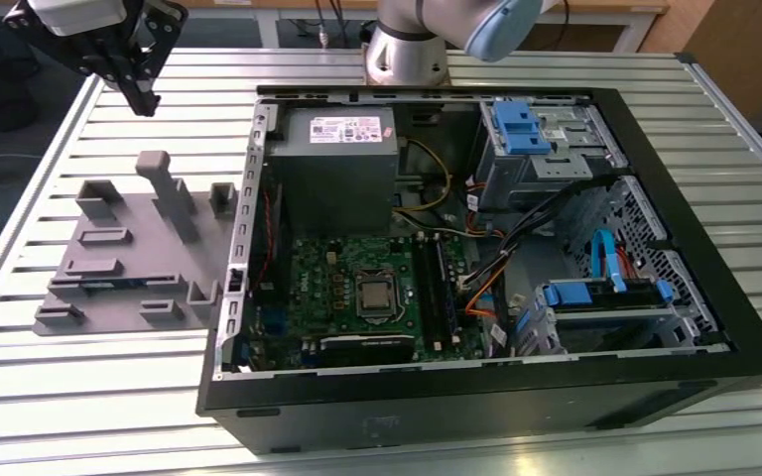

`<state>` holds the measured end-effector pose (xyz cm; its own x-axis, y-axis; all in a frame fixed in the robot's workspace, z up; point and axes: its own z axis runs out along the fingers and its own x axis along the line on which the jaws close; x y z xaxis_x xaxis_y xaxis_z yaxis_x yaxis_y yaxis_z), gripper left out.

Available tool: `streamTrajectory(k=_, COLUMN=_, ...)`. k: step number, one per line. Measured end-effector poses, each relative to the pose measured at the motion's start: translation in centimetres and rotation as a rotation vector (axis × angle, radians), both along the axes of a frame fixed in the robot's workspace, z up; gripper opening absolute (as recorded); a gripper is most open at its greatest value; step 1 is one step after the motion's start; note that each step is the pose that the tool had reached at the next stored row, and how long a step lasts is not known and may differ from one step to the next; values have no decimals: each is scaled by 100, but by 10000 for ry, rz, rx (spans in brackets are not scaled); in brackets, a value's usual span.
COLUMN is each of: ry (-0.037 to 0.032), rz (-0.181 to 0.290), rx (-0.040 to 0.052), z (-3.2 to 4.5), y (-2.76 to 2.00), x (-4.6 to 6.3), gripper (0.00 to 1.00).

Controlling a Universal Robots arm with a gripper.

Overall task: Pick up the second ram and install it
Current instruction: 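Reach for the second ram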

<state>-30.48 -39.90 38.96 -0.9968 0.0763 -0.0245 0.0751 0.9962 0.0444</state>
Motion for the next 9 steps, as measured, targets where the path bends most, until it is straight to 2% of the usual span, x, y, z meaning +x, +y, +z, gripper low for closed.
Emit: streamTrajectory(k=9, ry=0, rz=1, rx=0, z=0, y=-3, x=-241, gripper=11)
